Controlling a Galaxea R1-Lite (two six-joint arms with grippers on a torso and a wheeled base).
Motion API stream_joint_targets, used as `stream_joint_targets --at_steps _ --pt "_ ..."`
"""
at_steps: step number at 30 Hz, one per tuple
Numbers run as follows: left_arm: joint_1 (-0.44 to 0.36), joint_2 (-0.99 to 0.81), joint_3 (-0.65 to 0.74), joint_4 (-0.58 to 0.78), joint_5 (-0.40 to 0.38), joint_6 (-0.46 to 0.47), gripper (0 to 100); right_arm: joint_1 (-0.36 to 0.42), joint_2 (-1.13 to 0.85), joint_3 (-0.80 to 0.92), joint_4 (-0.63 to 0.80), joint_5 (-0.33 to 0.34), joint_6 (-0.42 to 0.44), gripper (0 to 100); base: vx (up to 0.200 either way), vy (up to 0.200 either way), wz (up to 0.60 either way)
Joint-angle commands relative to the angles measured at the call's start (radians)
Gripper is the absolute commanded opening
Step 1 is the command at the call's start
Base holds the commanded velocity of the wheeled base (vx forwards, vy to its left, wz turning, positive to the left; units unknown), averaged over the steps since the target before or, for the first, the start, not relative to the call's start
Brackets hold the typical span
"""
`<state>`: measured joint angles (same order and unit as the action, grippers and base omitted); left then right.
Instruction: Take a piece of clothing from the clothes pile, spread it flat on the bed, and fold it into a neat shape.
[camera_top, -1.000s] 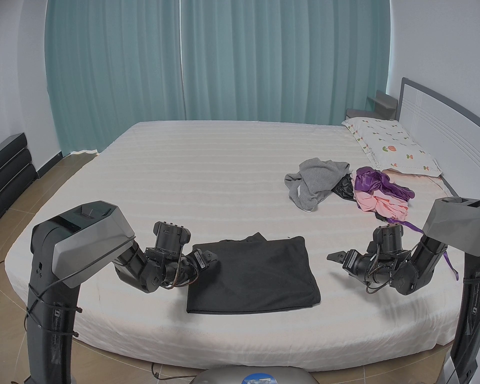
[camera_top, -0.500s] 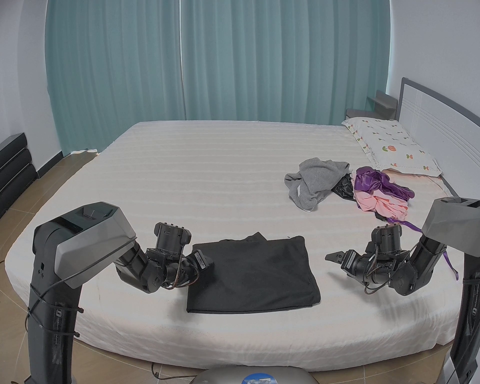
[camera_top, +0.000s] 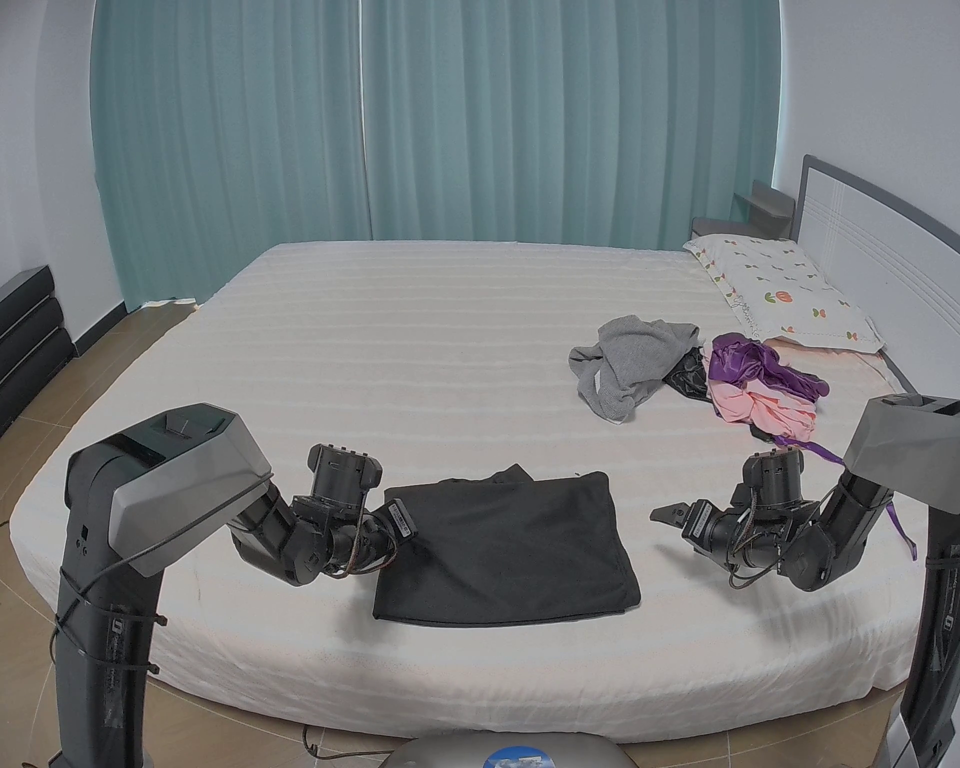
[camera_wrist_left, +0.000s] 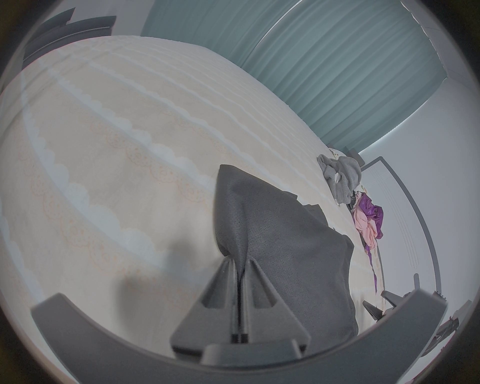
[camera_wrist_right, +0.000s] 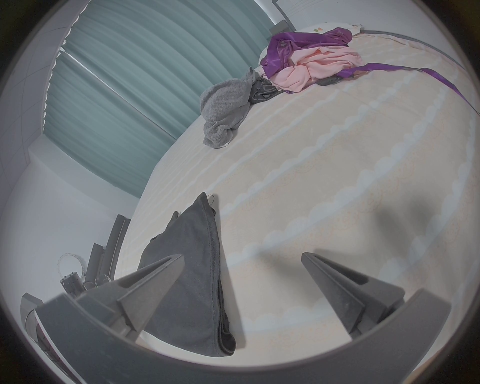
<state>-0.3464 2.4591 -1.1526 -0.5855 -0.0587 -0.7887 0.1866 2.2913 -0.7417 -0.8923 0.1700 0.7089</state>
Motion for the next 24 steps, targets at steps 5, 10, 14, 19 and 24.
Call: stream_joint_targets --at_steps 5,10,14,19,24 --pt "0.0 -0.006 0.008 0.001 0.0 -0.003 0 -0.003 0.002 0.001 0.0 0.0 0.0 100 0.0 0.0 0.0" --pt "0.0 -0.009 0.008 0.004 0.0 -0.012 0 -0.003 0.004 0.001 0.0 0.0 0.0 100 0.0 0.0 0.0" --pt "0.003 -0.009 0.007 0.006 0.0 -0.015 0 -0.004 0.002 0.001 0.0 0.0 0.0 100 0.0 0.0 0.0" --pt "0.004 -0.011 0.008 0.007 -0.001 -0.018 0 -0.003 0.004 0.001 0.0 0.0 0.0 100 0.0 0.0 0.0" --pt "0.007 -0.011 0.005 0.007 0.0 -0.029 0 -0.003 0.004 0.002 0.0 0.0 0.0 100 0.0 0.12 0.0"
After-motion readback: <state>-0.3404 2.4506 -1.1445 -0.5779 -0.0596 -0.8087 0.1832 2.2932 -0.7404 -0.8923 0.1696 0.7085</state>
